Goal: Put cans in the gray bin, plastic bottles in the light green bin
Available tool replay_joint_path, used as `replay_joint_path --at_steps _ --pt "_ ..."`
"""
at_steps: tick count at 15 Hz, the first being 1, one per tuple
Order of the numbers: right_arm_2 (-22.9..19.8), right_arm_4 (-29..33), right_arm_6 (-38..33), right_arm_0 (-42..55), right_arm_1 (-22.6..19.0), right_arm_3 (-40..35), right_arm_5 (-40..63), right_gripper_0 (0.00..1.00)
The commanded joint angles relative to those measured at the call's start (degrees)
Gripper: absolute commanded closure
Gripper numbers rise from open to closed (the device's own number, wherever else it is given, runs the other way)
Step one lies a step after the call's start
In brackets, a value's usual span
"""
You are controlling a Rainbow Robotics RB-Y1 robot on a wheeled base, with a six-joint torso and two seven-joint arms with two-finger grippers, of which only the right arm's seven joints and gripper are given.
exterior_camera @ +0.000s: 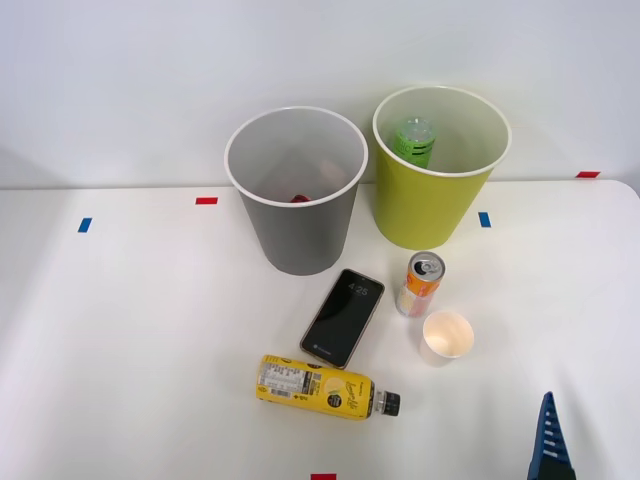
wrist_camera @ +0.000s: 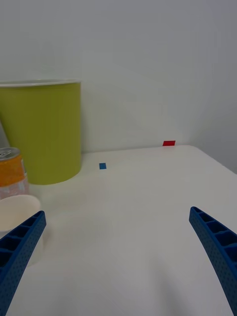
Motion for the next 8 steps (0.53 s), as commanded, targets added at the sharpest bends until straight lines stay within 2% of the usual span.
replay_joint_path --at_steps 1,3,8 --pt "3.1 -0.6 8.0 1.4 -4.3 3.1 -4.9 0.0" --pt "5.2 -1.2 12.0 2.8 -5.5 3.5 -5.2 0.0" --pt "9.0 -0.6 12.8 3.5 -5.9 8.6 -6.2 0.0"
